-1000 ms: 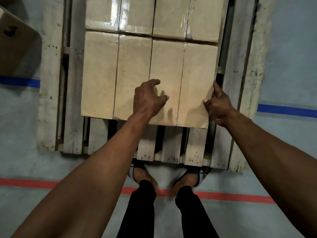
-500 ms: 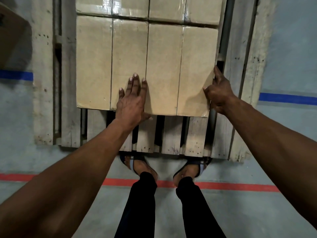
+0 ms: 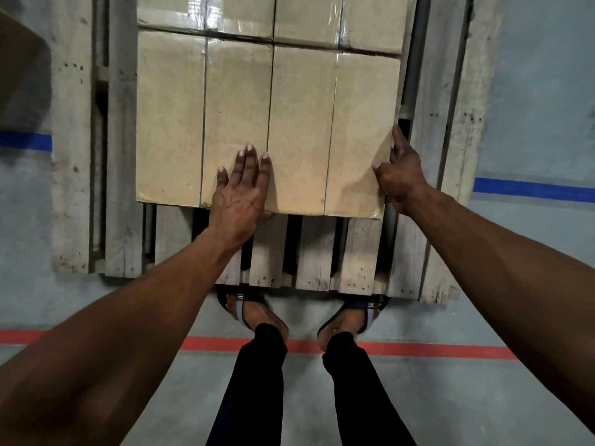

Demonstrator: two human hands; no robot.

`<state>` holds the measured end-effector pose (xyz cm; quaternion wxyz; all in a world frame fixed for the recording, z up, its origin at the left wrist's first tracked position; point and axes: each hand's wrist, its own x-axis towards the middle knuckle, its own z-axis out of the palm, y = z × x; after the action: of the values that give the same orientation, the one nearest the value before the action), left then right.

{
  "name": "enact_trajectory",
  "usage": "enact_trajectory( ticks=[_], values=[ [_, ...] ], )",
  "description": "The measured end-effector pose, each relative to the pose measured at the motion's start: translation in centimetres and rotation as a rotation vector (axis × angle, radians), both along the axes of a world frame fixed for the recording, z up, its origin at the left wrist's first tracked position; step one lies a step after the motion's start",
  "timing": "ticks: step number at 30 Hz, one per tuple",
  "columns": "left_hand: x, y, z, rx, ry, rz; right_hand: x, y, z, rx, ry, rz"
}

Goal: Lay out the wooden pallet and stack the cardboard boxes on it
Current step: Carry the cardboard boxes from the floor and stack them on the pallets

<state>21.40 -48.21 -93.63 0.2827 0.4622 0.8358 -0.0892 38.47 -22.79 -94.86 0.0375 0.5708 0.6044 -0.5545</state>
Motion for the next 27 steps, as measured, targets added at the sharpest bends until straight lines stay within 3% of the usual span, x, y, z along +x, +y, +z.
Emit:
enact_trajectory(
  ticks=[4,8,15,20,24,27],
  values=[
    [0.4,-0.7,0.8,0.011,-0.022,0.008,0.2,-1.0,0.8,0.106,-0.071,0.136],
    [1.3,-3.4,5.4,0.013,-0.093,0.031,2.3,-5.6,6.3,0.130,-0.134,0.155],
    [3.3,-11.0,26.3,0.042,-0.290,0.247,9.8,-16.5,25.2,-0.056,-0.116,0.213],
    [4.2,-16.7,41.2,0.130,-0.291,0.386,8.7,-22.4,41.8,0.008,-0.113,0.402],
    [4.7,-20.9,47.8,0.242,-0.266,0.569,7.8,-25.6,47.8,0.037,-0.039,0.517],
    [5.4,-23.8,50.9,0.449,-0.200,0.794,7.9,-27.7,51.2,0.028,0.004,0.695]
  ],
)
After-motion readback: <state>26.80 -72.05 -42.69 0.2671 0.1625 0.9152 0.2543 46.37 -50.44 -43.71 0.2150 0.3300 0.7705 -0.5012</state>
